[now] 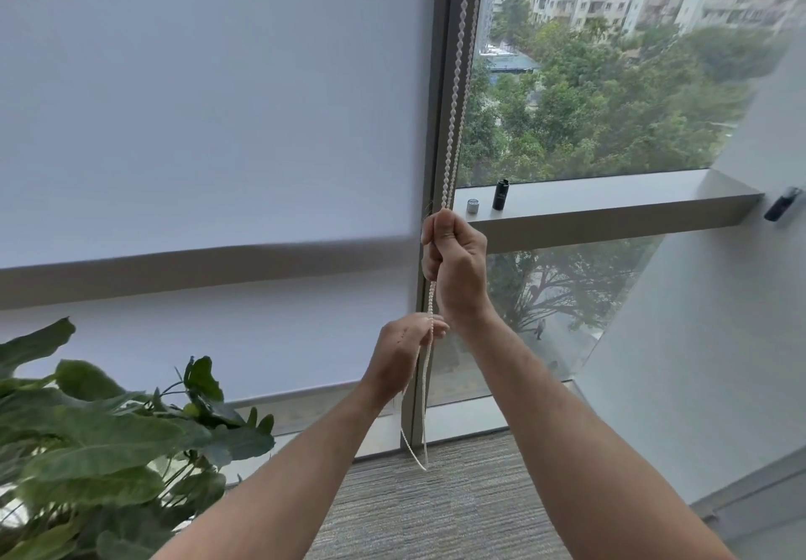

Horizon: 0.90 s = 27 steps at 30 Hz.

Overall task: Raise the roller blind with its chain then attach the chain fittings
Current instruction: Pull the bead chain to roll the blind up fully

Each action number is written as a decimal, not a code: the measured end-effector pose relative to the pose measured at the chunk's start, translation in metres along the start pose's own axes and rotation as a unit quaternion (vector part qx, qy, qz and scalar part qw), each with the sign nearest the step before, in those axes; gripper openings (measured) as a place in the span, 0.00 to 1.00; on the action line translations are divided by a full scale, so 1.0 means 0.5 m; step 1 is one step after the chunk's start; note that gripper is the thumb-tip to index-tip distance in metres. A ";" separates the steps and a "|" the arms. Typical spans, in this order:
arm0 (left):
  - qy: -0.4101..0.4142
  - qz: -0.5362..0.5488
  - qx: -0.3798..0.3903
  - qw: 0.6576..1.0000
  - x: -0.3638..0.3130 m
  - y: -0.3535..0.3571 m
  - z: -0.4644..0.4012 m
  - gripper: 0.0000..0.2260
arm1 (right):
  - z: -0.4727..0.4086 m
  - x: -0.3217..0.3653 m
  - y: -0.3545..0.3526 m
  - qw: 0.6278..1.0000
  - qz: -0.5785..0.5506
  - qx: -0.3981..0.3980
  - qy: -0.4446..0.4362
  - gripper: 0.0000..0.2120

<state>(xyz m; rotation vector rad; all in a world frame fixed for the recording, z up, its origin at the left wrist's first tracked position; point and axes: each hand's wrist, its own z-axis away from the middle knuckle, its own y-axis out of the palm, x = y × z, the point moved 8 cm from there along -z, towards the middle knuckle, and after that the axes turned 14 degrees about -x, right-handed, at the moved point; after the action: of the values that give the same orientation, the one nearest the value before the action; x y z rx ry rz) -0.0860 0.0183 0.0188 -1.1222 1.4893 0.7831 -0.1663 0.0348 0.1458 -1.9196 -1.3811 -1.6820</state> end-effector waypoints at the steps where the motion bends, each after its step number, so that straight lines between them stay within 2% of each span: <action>1: -0.001 0.003 -0.017 1.000 -0.004 -0.010 -0.011 0.17 | 0.005 -0.008 -0.001 1.000 0.007 0.002 0.005 0.19; 4: 0.012 0.030 -0.058 0.998 -0.039 -0.035 -0.044 0.16 | 0.029 -0.044 -0.018 0.999 0.033 -0.007 0.011 0.18; 8: 0.015 0.140 -0.088 0.986 -0.127 -0.054 -0.075 0.18 | 0.060 -0.096 -0.052 0.998 0.046 -0.016 0.045 0.21; 13: 0.070 0.218 -0.044 0.972 -0.268 -0.035 -0.097 0.16 | 0.065 -0.120 -0.064 0.997 0.055 -0.021 0.055 0.20; 18: 0.106 0.240 -0.024 0.965 -0.375 -0.005 -0.113 0.16 | 0.078 -0.156 -0.070 0.995 0.071 -0.020 0.071 0.20; 23: 0.097 0.208 -0.047 0.972 -0.353 0.009 -0.115 0.16 | 0.112 -0.203 -0.110 0.990 0.095 -0.015 0.101 0.18; 27: 0.097 0.178 -0.062 0.977 -0.299 0.011 -0.091 0.17 | 0.137 -0.230 -0.126 0.983 0.115 0.027 0.139 0.20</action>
<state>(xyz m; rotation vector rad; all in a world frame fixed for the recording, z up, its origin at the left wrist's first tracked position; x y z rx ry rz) -0.1080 0.0142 0.1733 -1.0592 1.8597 1.0476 -0.1576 0.0603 0.0007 -1.6654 -1.0474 -1.7021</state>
